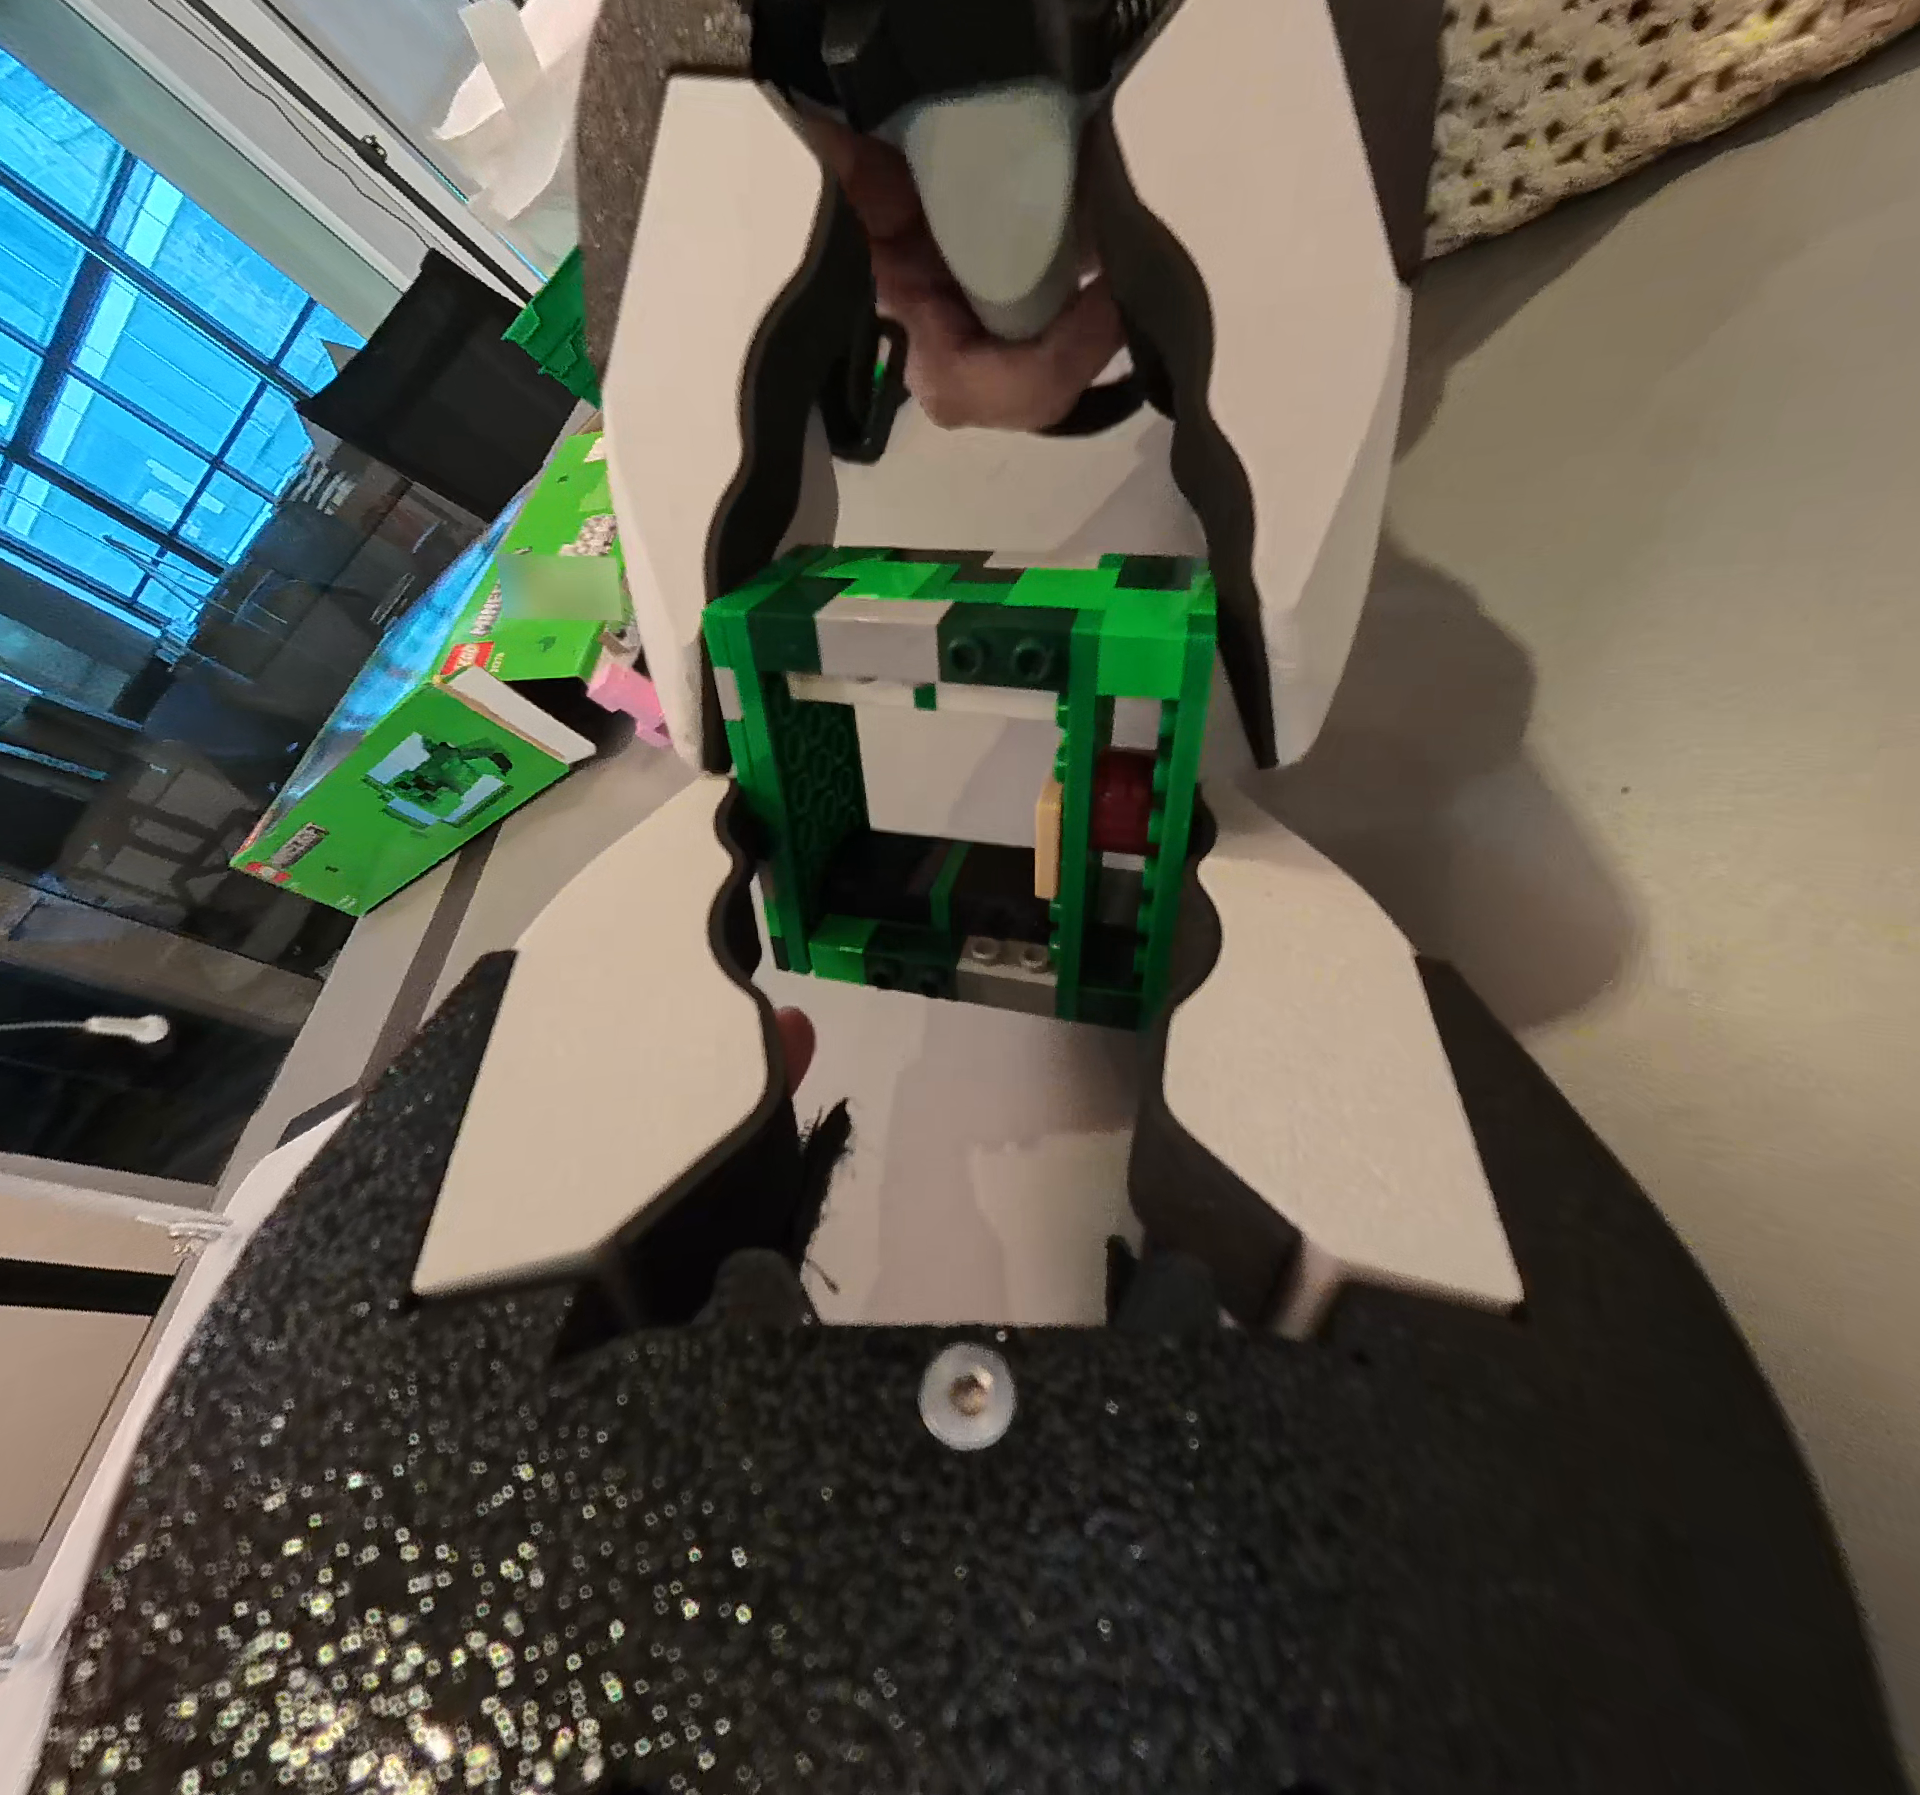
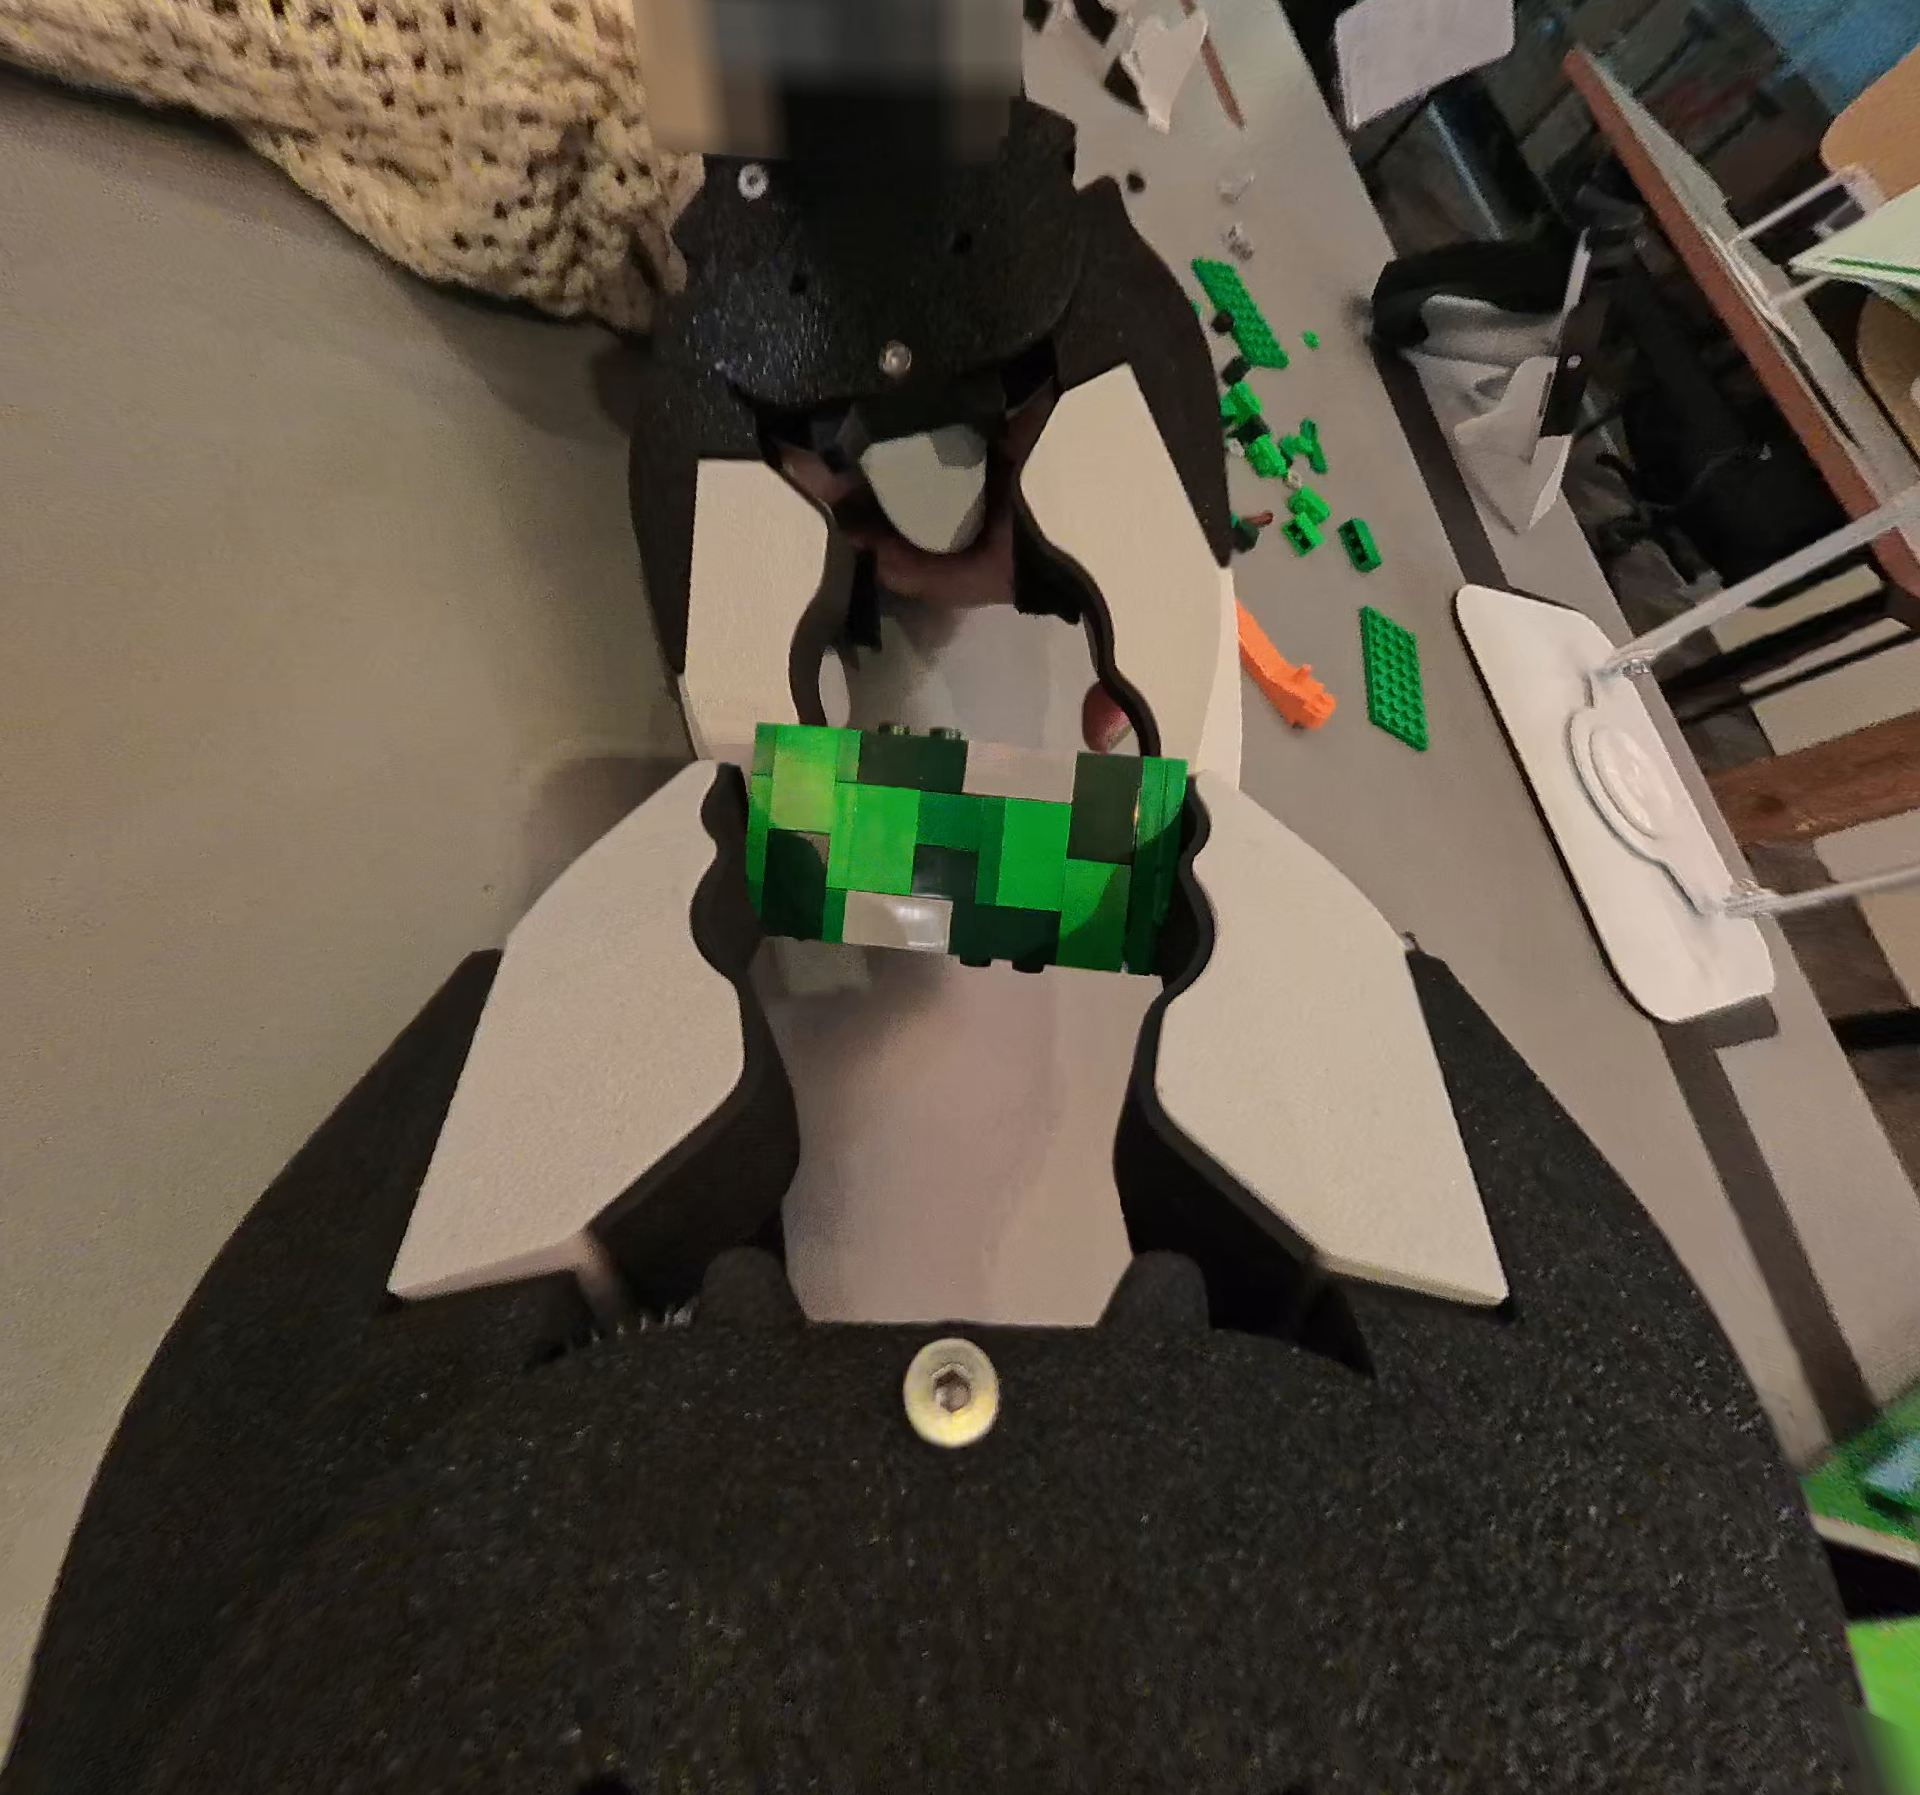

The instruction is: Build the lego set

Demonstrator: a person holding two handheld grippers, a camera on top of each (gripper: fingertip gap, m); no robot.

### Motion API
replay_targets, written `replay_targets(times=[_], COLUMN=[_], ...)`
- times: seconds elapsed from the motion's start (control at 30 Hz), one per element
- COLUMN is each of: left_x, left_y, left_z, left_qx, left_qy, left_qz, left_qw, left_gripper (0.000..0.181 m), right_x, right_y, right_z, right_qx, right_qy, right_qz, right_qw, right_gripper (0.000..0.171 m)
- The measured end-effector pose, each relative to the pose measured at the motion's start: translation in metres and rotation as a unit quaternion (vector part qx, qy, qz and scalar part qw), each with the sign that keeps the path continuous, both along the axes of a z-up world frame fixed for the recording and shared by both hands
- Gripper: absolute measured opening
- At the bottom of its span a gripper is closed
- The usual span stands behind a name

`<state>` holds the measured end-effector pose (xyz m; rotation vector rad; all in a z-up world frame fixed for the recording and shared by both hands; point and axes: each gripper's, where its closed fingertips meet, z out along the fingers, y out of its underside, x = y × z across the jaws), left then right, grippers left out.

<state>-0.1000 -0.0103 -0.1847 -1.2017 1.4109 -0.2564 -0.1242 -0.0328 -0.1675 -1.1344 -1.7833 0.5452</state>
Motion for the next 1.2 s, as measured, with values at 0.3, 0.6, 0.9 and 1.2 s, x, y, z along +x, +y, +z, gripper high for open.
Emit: replay_targets(times=[0.3,0.6,0.9,1.2], left_x=[-0.002,-0.003,-0.003,-0.032], left_y=[0.0,-0.002,0.004,0.047], left_z=[0.008,0.009,0.007,0.004], left_qx=[0.001,0.001,0.01,0.195], left_qy=[-0.027,-0.03,-0.023,0.115], left_qz=[-0.005,-0.009,0.011,0.183], left_qw=[1.0,1.0,1.0,0.957], left_gripper=[0.078,0.079,0.079,0.078], right_x=[0.001,-0.001,-0.001,-0.001], right_y=[0.001,-0.001,0.003,0.042], right_z=[0.008,0.007,0.007,0.009], right_qx=[-0.043,-0.019,-0.037,-0.262], right_qy=[0.041,0.017,0.06,0.1], right_qz=[0.008,0.001,0.031,-0.113], right_qw=[0.998,1.0,0.997,0.953], right_gripper=[0.077,0.076,0.076,0.087])
